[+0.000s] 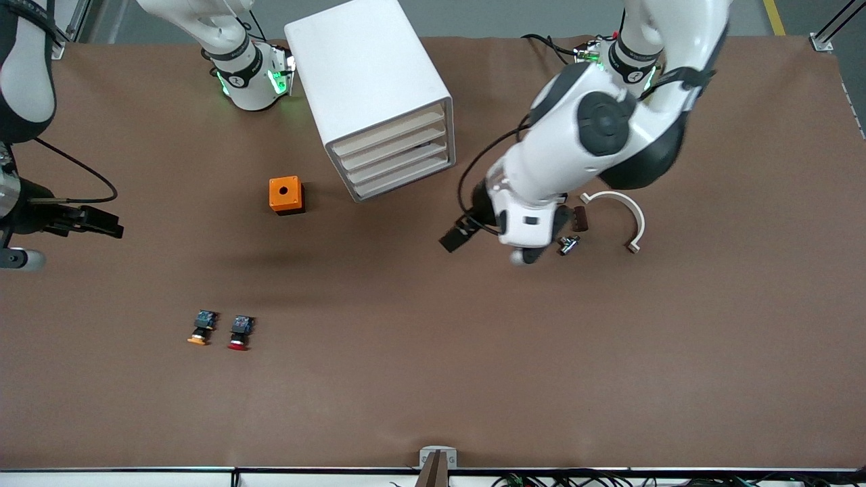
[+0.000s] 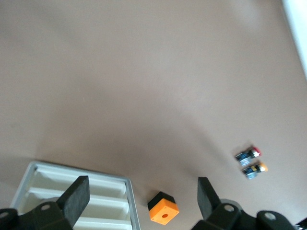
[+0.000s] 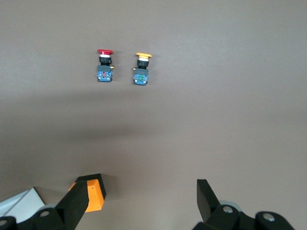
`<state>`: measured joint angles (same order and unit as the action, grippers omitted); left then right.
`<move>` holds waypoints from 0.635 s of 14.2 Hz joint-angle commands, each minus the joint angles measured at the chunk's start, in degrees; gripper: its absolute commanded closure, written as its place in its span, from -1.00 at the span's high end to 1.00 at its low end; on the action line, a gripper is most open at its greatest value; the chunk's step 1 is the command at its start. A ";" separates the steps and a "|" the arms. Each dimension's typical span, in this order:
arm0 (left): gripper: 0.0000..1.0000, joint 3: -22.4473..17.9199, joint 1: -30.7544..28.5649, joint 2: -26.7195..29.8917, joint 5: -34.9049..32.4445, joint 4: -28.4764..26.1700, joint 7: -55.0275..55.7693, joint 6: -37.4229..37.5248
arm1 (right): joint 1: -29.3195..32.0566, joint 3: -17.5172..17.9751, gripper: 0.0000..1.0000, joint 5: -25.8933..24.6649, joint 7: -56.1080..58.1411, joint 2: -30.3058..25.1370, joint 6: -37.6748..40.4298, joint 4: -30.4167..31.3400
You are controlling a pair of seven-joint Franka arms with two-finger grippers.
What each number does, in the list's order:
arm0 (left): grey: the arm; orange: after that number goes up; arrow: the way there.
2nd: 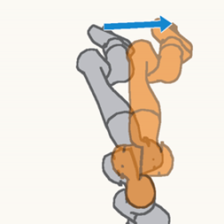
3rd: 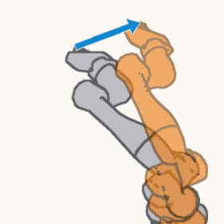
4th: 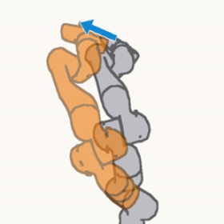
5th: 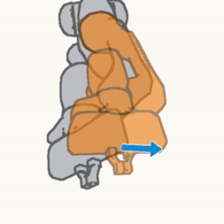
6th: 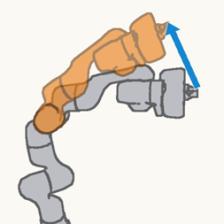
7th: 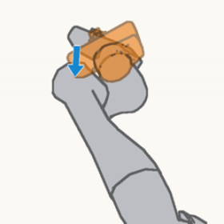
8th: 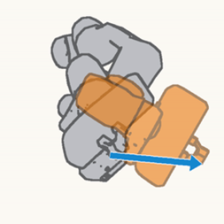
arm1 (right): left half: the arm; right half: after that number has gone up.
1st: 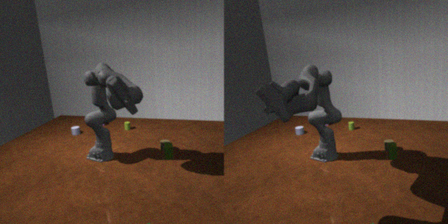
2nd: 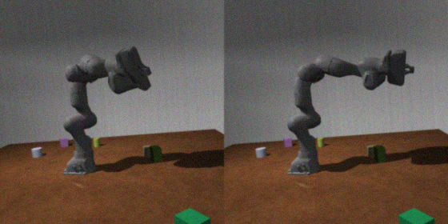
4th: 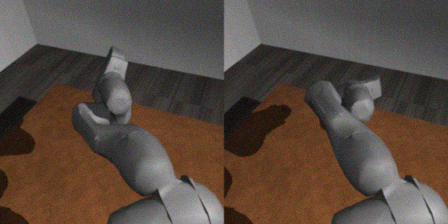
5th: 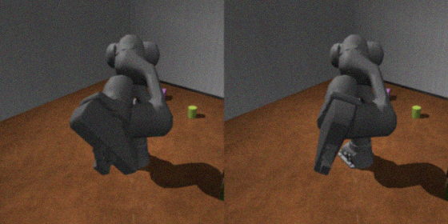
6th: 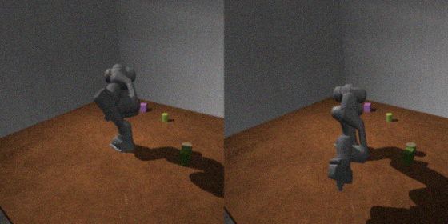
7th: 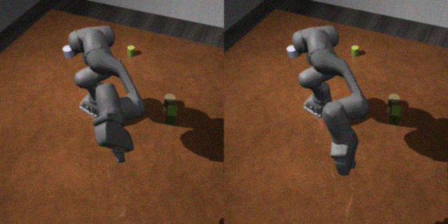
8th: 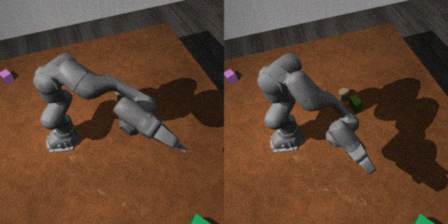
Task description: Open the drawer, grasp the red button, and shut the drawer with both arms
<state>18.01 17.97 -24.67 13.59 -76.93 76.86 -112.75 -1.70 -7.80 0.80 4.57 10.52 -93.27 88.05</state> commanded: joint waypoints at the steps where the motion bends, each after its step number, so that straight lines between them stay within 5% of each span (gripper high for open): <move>1: 0.99 0.36 -6.43 5.15 -0.85 -1.82 -7.22 5.67 | 1.52 0.76 1.00 -0.80 2.46 -0.42 0.20 -1.12; 5: 0.98 0.19 -14.87 9.46 -0.94 -1.91 -24.52 18.06 | 1.61 0.76 1.00 -0.97 2.55 -0.68 2.56 -4.10; 9: 0.98 0.18 -23.39 10.43 -1.38 -1.82 -37.19 20.28 | 2.49 0.94 1.00 0.61 1.93 -3.04 8.55 -4.91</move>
<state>17.70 -1.91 -15.94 13.18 -77.24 44.76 -93.06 -0.47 -7.79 0.91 6.33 9.91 -86.17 82.85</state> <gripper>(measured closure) 0.004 0.000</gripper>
